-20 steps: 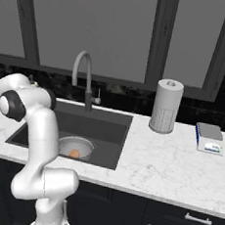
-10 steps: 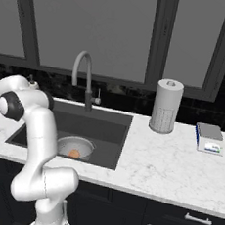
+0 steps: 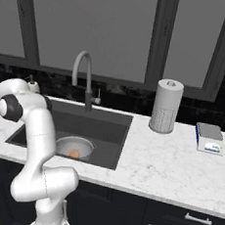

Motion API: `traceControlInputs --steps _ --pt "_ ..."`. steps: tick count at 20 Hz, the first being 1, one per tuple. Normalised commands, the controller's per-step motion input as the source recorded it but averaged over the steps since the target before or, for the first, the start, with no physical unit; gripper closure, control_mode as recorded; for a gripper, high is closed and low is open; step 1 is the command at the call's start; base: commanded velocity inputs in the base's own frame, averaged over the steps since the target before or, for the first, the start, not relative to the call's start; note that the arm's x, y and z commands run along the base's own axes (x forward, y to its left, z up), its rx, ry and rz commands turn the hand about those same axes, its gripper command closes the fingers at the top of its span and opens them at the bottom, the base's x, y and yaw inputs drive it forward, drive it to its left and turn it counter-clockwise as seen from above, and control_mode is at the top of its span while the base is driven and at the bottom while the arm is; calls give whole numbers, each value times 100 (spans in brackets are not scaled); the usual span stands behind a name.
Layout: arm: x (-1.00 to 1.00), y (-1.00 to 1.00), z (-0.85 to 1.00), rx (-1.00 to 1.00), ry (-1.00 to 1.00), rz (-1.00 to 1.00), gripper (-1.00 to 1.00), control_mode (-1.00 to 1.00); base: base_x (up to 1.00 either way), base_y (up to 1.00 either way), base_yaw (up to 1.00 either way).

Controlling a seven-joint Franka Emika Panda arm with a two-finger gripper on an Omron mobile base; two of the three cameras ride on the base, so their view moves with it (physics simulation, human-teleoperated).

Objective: Put the colander in the sink, put the peach, apple in the colander, and turn on the sink faucet and pour water over the colander.

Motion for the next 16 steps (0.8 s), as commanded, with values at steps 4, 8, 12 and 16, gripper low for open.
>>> traceControlInputs --steps 4,8,12,16 --pt "28 16 -7 -2 12 -9 -100 -100 0 0 0" --pt "18 19 -2 -1 8 -8 -100 -100 0 0 0" --pt "0 18 -4 0 10 -9 -100 -100 0 0 0" --pt "0 7 -5 -3 9 -10 -100 -100 0 0 0"
